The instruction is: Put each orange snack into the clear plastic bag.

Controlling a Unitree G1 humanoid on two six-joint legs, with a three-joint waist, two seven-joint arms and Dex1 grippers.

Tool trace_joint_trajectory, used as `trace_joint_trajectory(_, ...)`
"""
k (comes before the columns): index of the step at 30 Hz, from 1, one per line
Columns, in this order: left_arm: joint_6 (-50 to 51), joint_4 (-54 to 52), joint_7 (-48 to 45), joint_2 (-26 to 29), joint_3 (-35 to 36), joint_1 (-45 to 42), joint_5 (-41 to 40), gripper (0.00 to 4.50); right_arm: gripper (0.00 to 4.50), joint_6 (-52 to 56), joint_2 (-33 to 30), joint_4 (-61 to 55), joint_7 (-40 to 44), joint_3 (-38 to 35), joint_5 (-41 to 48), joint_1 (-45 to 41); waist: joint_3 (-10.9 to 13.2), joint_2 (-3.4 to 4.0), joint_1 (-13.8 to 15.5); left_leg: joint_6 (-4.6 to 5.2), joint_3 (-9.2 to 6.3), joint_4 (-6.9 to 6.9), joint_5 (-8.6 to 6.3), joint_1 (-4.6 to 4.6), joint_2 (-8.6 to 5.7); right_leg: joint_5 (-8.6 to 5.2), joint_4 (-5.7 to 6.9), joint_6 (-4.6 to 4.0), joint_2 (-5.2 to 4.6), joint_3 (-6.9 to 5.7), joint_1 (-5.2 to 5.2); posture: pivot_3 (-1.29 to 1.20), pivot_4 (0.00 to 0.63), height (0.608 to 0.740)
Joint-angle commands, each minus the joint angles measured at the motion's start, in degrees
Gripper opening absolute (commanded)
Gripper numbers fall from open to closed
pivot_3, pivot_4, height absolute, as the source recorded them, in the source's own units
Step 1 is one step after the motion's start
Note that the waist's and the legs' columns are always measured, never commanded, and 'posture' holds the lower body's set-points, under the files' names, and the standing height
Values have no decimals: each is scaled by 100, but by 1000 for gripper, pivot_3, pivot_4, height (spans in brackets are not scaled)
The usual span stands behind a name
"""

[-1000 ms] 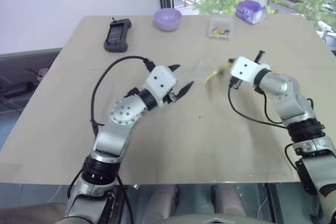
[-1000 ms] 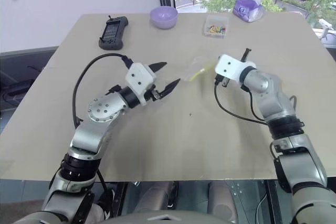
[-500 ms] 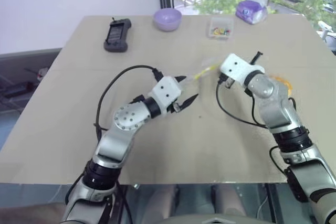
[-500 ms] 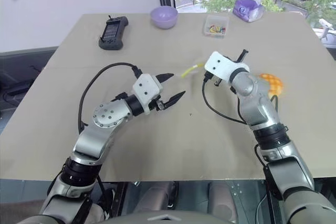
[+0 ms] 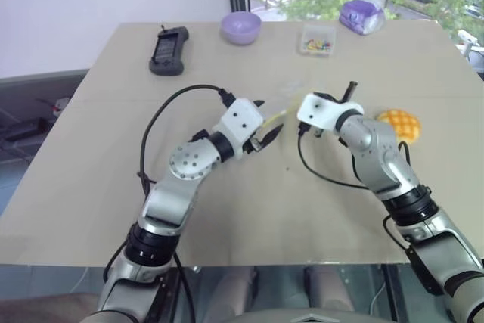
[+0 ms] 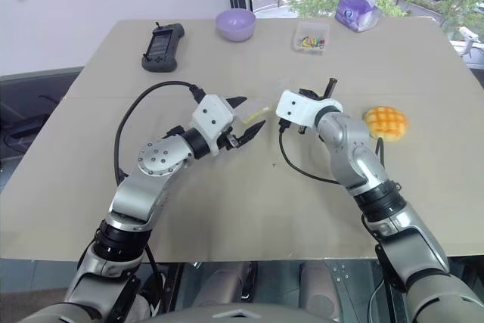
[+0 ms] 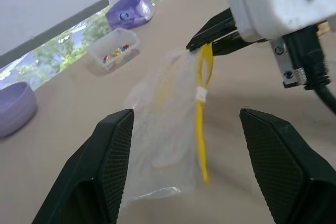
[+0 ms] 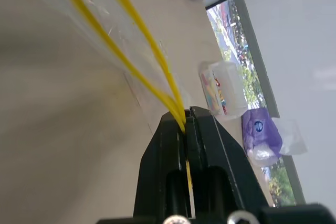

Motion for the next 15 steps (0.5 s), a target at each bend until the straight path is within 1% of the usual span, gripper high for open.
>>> trace_joint_trajectory(1, 46, -126, 72, 8, -39, -116, 126, 3408, 0, -19, 51, -396, 26, 25, -117, -59, 0, 0, -1, 0, 0, 0, 0, 0, 0, 0, 0, 0, 0, 0, 0, 0, 150, 740)
trace_joint_trajectory(8, 249, -144, 76, -61, -59, -176, 121, 3408, 0, -24, 74, -418, 47, 16, -174, -16, 0, 0, 0, 0, 0, 0, 0, 0, 0, 0, 0, 0, 0, 0, 0, 0, 150, 740)
trace_joint_trajectory(9, 242, -128, 67, -76, -77, -171, 116, 2905, 0, -23, 75, -415, 50, 18, -177, -16, 0, 0, 0, 0, 0, 0, 0, 0, 0, 0, 0, 0, 0, 0, 0, 0, 150, 740)
trace_joint_trajectory(10, 238, -126, 60, -85, -100, -159, 119, 2798, 0, -18, 76, -425, 56, 18, -182, -10, 0, 0, 0, 0, 0, 0, 0, 0, 0, 0, 0, 0, 0, 0, 0, 0, 150, 740)
trace_joint_trajectory(12, 240, -132, 53, -103, -149, -143, 135, 1924, 0, -10, 85, -439, 65, 19, -186, 2, 0, 0, 0, 0, 0, 0, 0, 0, 0, 0, 0, 0, 0, 0, 0, 0, 150, 740)
trace_joint_trajectory(14, 253, -149, 58, -134, -167, -157, 127, 902, 0, -5, 100, -438, 64, 25, -194, 5, 0, 0, 0, 0, 0, 0, 0, 0, 0, 0, 0, 0, 0, 0, 0, 0, 150, 740)
trace_joint_trajectory(15, 275, -163, 74, -163, -165, -172, 113, 542, 0, -2, 104, -447, 68, 27, -196, 15, 0, 0, 0, 0, 0, 0, 0, 0, 0, 0, 0, 0, 0, 0, 0, 0, 150, 740)
